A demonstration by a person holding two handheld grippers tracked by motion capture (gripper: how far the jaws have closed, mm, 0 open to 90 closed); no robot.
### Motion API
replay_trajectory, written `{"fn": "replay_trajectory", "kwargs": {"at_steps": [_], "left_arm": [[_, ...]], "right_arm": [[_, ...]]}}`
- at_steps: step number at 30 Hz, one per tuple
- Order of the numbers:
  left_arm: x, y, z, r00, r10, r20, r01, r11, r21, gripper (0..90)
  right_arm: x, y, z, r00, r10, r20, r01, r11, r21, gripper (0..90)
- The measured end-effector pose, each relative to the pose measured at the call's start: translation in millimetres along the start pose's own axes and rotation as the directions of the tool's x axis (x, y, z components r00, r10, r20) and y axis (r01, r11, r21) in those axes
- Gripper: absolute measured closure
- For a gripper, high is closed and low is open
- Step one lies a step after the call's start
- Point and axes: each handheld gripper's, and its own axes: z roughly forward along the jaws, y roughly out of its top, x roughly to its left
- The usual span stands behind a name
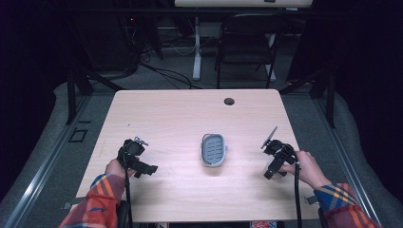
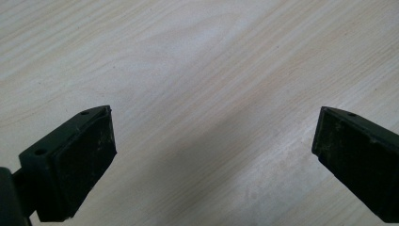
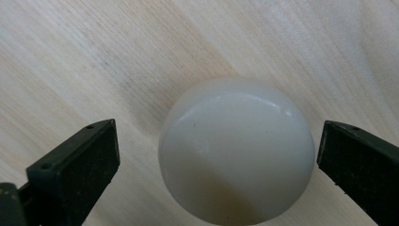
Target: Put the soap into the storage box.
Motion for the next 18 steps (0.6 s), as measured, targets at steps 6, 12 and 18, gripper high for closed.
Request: {"fn": "replay_trajectory", "kwargs": {"at_steps": [6,12,18], "left_arm": [[0.0,0.1,0.3,1.0000,0.000,0.001,0.000,1.0000,0.002,0.1],[-0.1,0.1,0.2,1.0000,0.000,0.000,0.000,1.0000,0.004,0.1],[-0.3,0.2,0.3,1.0000,0.001,-0.001,-0.001,1.0000,0.008,0.1]], "right_arm": [[2.4,-0.5,6.3,0.9992,0.039,0.002,-0.039,0.999,-0.025,14.3],[1.3,0.2,6.5,0.9992,0.030,0.028,-0.029,1.000,-0.010,20.0],[2.0,0.8,6.4,0.9984,0.030,0.047,-0.030,1.000,-0.001,23.8]]}}
